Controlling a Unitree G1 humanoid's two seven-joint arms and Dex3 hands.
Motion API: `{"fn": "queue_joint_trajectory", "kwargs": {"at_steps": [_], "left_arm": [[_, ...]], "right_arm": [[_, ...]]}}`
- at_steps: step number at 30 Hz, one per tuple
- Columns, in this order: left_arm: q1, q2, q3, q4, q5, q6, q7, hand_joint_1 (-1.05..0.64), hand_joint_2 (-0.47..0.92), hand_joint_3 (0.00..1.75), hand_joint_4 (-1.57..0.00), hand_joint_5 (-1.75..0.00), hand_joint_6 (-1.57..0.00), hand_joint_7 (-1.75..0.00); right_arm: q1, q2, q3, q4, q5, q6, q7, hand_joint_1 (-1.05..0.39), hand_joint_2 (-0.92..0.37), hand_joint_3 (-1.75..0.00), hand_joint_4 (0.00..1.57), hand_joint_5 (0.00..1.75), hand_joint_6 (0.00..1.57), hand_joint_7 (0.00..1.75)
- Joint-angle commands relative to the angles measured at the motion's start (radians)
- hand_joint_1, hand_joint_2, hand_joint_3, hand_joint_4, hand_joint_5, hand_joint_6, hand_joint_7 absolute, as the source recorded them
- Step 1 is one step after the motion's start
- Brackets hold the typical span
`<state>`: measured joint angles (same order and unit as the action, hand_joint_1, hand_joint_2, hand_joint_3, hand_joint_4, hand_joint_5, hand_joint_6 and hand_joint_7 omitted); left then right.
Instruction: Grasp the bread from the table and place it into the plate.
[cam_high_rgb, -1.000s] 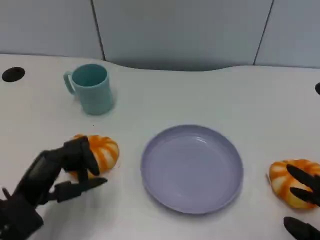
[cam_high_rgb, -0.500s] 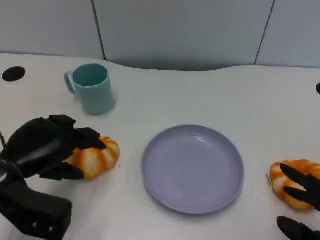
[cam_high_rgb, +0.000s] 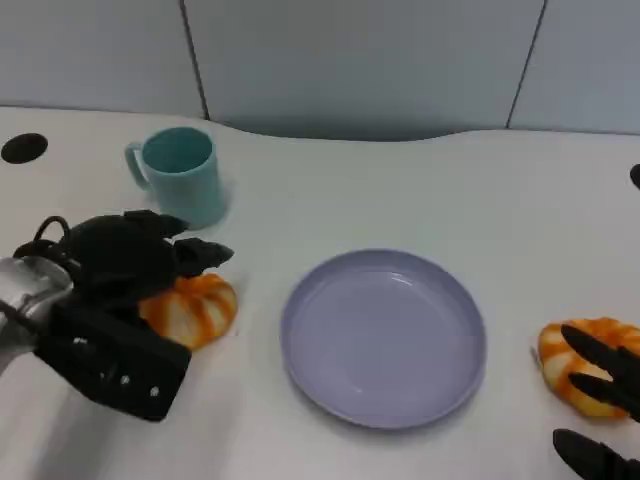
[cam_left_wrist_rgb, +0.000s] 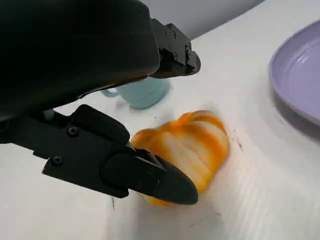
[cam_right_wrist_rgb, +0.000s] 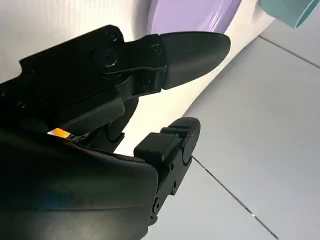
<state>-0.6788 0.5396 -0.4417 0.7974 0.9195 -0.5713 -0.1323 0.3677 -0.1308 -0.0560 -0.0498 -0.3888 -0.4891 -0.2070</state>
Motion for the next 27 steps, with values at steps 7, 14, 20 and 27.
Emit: {"fn": "queue_joint_trajectory", "kwargs": {"at_steps": [7, 14, 20, 27], "left_arm": [[-0.124, -0.088, -0.113, 0.222, -0.016, 0.087, -0.013, -0.66, 0.81, 0.0, 0.0, 0.0, -0.14, -0.01], [-0.185, -0.16, -0.159, 0.34, -0.032, 0.153, -0.032, -0.73, 0.85, 0.01, -0.02, -0.03, -0.13, 0.0], [-0.217, -0.221, -0.235, 0.441, 0.011, 0.222, 0.039, -0.82, 0.92, 0.16, 0.0, -1.0, -0.17, 0.0], [-0.229, -0.269, -0.308, 0.51, 0.041, 0.283, 0.09, -0.78, 0.92, 0.34, 0.0, -1.32, -0.18, -0.01]], "right_arm": [[0.01, -0.007, 0.0, -0.012, 0.011, -0.001, 0.002, -0.35, -0.92, -0.31, 0.94, 0.1, 0.62, 0.0], [0.008, -0.004, -0.001, -0.006, 0.018, -0.013, -0.003, -0.35, -0.92, -0.3, 0.93, 0.1, 0.63, 0.0], [0.019, -0.007, -0.006, -0.029, 0.005, -0.007, -0.007, -0.36, -0.92, -0.31, 0.85, 0.06, 0.62, 0.0], [0.027, -0.008, -0.015, -0.037, 0.002, -0.029, -0.022, -0.35, -0.92, -0.32, 0.84, 0.06, 0.61, 0.0]]}}
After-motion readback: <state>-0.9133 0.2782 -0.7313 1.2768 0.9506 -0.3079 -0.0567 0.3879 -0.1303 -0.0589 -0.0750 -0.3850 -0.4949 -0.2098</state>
